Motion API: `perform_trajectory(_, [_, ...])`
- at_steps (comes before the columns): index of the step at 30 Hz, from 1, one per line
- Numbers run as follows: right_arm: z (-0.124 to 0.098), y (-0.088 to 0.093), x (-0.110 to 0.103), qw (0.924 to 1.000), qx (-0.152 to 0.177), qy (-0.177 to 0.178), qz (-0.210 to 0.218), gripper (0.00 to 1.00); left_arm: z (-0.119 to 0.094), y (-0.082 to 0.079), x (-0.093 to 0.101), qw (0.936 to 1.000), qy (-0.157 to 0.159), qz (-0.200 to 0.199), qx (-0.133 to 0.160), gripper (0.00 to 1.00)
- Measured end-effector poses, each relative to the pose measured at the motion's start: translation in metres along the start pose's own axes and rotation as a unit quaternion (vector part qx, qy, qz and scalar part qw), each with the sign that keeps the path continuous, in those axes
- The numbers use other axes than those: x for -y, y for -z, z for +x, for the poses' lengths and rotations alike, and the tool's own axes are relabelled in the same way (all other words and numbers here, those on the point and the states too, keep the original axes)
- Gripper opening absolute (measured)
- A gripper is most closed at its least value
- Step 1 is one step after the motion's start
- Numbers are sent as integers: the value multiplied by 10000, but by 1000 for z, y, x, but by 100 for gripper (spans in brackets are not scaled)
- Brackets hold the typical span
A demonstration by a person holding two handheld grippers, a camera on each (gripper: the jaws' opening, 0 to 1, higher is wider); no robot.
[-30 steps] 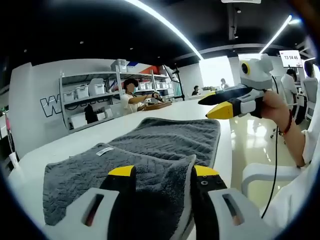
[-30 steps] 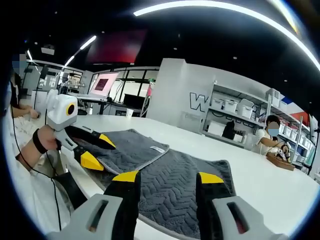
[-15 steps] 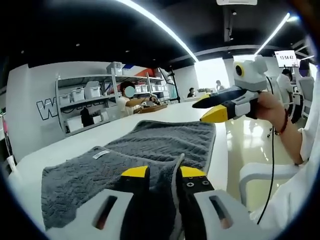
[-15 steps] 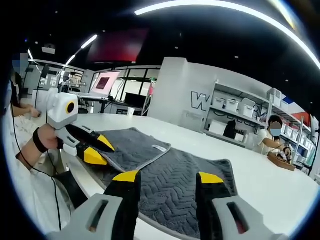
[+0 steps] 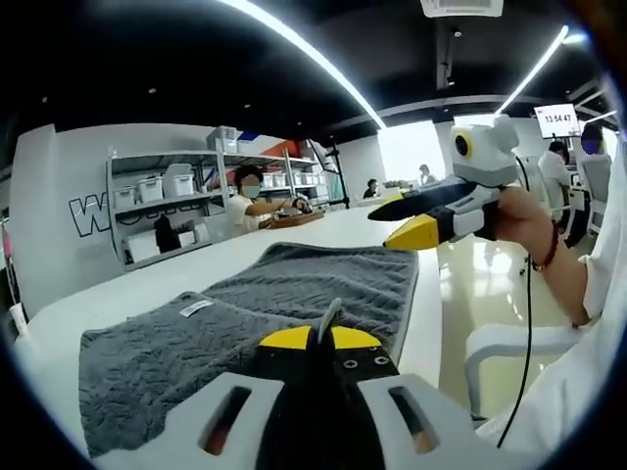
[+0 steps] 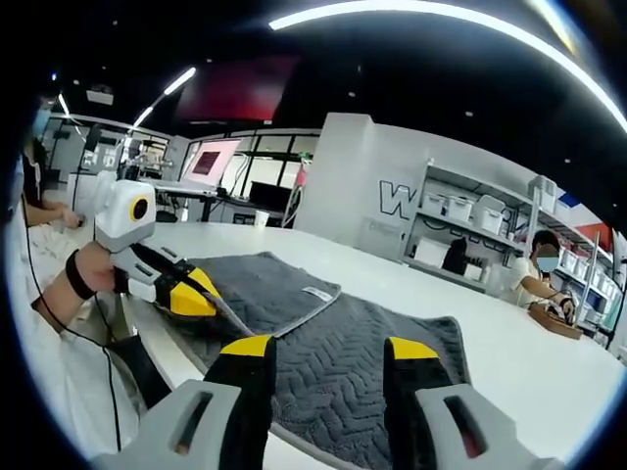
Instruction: Open the folded towel by lifting each exposed corner and separating the folded layers until the towel lies flat within the target outline without major curled edges
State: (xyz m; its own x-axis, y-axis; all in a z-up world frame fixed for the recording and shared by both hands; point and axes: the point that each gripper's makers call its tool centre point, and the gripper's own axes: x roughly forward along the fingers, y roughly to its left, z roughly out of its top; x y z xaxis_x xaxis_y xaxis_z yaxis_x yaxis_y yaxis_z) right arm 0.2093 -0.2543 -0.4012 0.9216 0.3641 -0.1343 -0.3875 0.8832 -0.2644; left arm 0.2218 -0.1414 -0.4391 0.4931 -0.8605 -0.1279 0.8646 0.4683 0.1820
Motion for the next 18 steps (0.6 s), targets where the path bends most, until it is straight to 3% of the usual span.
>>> perform_trajectory(7, [12, -4, -14, 9994, -50, -306, -147, 40, -3, 1, -1, 10000, 55, 10, 8, 3])
perform_trajectory(18, [20, 0, -23, 9984, -76, -563, 76, 39, -9, -5, -1, 9998, 71, -12, 161, 2])
